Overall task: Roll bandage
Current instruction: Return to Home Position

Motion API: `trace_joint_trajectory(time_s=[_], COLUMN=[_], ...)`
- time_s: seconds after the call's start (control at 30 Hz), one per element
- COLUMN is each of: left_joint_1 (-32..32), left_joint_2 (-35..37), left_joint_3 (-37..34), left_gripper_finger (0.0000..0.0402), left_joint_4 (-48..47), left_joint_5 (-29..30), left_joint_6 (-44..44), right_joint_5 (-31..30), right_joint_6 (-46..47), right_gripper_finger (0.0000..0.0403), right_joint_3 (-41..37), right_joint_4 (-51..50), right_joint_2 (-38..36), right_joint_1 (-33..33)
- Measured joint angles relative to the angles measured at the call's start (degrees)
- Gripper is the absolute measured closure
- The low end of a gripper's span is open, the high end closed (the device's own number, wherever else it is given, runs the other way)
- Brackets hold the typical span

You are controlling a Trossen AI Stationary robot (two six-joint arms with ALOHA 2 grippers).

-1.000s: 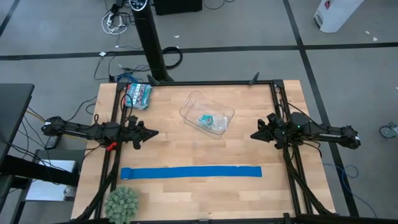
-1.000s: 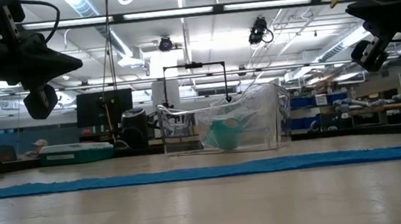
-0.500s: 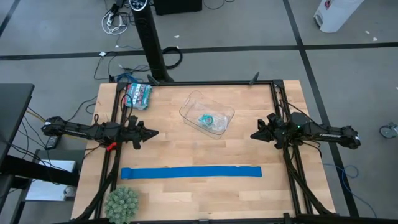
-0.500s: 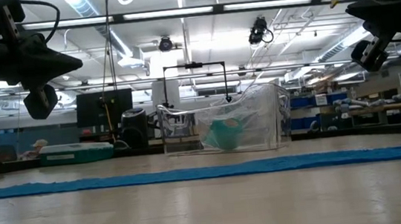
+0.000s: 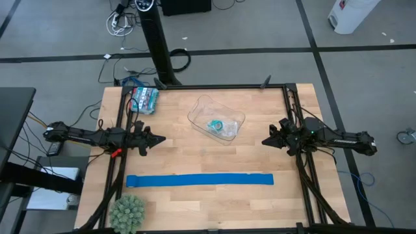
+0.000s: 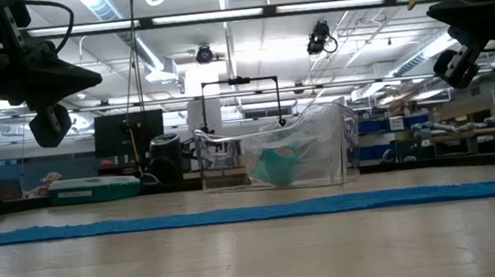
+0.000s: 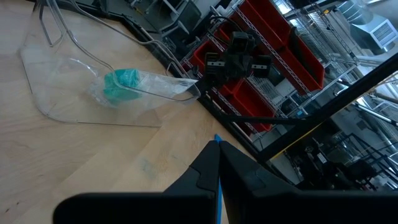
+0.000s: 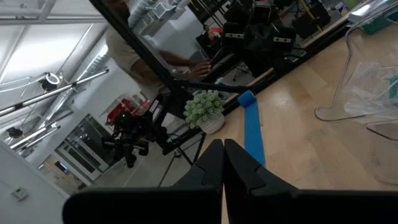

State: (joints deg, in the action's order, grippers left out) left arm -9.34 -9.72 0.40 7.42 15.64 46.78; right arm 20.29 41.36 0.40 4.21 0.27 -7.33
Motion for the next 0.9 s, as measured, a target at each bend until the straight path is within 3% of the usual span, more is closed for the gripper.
trace_joint_trajectory(time_s=[0.9], left_joint_1=[0.0], left_joint_2=[0.0], left_joint_3=[0.0], left_gripper_finger=[0.0385], left_joint_4=[0.0], left_joint_5=[0.0], left_joint_6=[0.0], right_joint_5=[0.0], right_joint_6=[0.0], right_gripper_finger=[0.0397], right_joint_3=[0.0], right_joint_4=[0.0], right_joint_2=[0.0], right_joint_1=[0.0])
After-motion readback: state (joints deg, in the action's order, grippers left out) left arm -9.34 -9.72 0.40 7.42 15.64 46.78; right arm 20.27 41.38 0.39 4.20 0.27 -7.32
